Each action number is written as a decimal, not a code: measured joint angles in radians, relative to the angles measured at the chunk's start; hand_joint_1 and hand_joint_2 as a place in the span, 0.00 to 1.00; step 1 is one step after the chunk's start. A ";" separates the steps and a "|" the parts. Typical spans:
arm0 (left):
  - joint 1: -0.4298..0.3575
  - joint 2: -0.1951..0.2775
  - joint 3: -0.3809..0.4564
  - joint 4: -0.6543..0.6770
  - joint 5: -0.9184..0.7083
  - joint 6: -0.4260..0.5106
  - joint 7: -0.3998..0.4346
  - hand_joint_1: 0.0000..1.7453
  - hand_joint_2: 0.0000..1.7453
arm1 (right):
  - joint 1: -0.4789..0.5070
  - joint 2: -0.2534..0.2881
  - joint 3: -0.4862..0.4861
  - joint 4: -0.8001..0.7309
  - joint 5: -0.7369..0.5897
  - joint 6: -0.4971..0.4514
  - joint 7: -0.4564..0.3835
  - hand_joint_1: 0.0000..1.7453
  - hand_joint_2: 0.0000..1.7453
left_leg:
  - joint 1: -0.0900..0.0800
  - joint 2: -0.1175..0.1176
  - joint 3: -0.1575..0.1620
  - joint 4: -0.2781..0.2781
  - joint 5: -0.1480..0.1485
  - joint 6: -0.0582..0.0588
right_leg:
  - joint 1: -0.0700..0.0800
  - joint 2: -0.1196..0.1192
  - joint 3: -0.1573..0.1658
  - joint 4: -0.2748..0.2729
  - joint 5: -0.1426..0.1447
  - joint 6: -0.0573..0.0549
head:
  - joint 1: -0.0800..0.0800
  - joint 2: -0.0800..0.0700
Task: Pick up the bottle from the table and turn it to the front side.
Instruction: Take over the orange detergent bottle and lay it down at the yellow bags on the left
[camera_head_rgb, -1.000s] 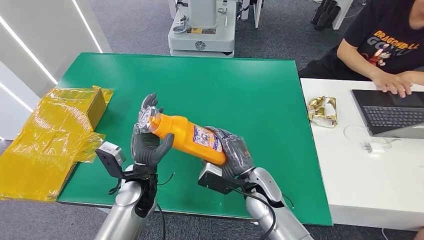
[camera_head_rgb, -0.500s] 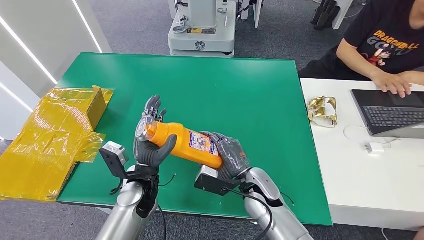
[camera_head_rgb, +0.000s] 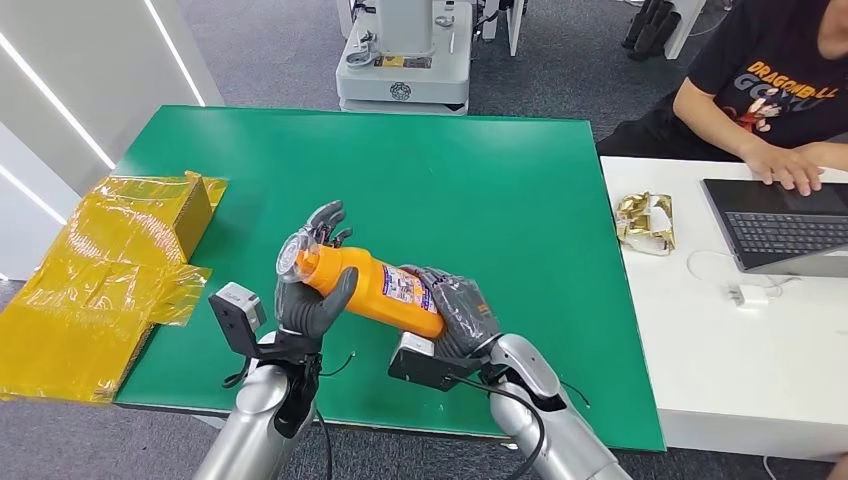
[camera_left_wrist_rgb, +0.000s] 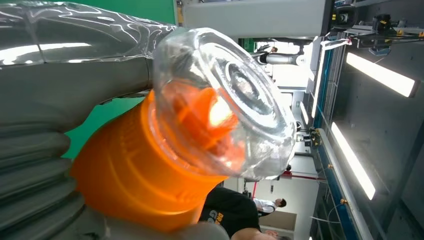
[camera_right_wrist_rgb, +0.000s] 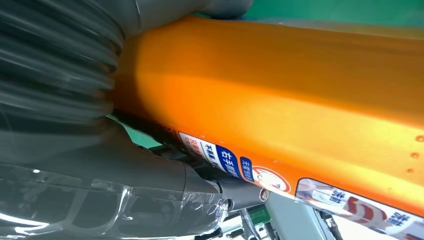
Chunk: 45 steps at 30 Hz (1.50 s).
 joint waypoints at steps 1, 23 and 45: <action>0.001 0.000 -0.001 0.000 -0.001 -0.001 0.000 0.95 1.00 | -0.003 0.000 0.000 0.002 0.000 0.002 0.000 1.00 1.00 | 0.000 0.000 0.000 0.000 0.000 0.000 | 0.000 0.000 0.000 0.000 0.000 0.000 | 0.000 0.000; 0.002 -0.001 -0.008 0.000 -0.046 -0.030 0.000 1.00 1.00 | -0.008 0.000 0.008 0.015 -0.011 0.013 -0.008 1.00 1.00 | 0.000 0.000 0.000 0.000 0.000 0.000 | 0.000 0.000 0.000 0.000 0.000 0.000 | 0.000 0.000; 0.013 -0.006 -0.004 -0.016 -0.079 -0.012 0.014 1.00 1.00 | 0.139 0.000 -0.001 -0.189 -0.104 -0.135 -0.044 0.00 1.00 | 0.000 0.000 0.000 0.000 0.000 0.000 | 0.000 0.000 0.000 0.000 0.000 0.000 | 0.000 0.000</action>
